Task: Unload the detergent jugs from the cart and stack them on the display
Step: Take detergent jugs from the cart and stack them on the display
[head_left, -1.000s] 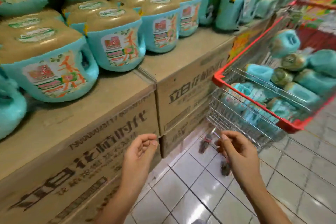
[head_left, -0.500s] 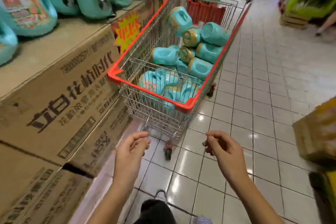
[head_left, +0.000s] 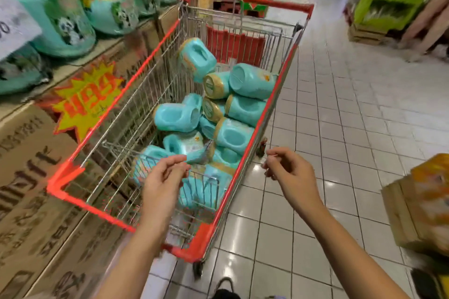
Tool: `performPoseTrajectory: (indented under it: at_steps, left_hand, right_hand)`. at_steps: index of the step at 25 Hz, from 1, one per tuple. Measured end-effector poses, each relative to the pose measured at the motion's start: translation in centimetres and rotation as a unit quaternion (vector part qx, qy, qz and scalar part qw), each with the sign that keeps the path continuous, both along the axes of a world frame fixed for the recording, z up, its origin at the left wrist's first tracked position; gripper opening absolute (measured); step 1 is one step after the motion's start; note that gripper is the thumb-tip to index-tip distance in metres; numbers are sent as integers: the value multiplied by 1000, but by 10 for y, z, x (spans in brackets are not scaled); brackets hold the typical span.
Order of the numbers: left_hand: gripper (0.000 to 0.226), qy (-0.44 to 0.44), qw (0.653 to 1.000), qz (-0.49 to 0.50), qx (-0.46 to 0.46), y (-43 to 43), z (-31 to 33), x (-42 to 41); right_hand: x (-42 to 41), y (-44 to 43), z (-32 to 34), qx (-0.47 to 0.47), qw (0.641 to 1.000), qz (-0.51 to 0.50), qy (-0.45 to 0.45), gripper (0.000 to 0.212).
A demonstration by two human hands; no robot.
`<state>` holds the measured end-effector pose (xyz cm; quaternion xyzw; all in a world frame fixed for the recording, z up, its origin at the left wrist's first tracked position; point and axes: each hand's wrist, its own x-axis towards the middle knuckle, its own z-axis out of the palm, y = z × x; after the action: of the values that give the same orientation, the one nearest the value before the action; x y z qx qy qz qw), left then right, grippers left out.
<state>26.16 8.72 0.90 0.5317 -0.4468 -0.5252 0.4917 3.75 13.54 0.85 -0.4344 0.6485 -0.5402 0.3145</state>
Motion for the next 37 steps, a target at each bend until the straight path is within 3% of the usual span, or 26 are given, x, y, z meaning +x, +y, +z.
performPoseTrajectory:
  at_steps: [3,6,12,15,18,20,22,24,26,29,33,37]
  left_hand:
    - [20,-15,1000,1,-2,-64,10,-45]
    - [16,-8,1000,8,16,-126,9,-97]
    - [13,-5,996,76,45,-254,-11,-195]
    - [20,-14,989,97,107,-302,-32,-231]
    - [43,-7,983,85,162,-337,-52,-255]
    - [71,4,978,71,195,-355,-65,-265]
    - [106,7,971,47,233,-369,-76,-273]
    - [117,-31,969,24,244,-378,-81,-284]
    - [120,-61,967,54,241,-381,-87,-292]
    - [115,6,969,94,230,-376,-91,-294]
    - [84,112,968,126,185,-366,-84,-272]
    - [87,123,974,123,145,-359,-52,-233]
  right_hand:
    - [-46,-77,12,-9,999,1,35,29]
    - [-96,-155,14,-13,998,9,53,17]
    - [-183,-324,12,-34,975,71,206,21]
    - [-203,-401,4,44,953,156,256,30]
    - [-211,-466,-13,169,908,243,298,47]
    - [-217,-496,-30,254,879,265,306,64]
    - [-223,-511,-48,326,862,268,281,82]
    - [-228,-520,-62,376,855,282,218,88]
    - [-230,-523,-68,402,845,309,168,79]
    - [-235,-522,-63,392,853,301,166,86]
    - [-237,-505,-50,341,878,282,182,82]
    - [-238,-489,-25,285,910,301,13,69]
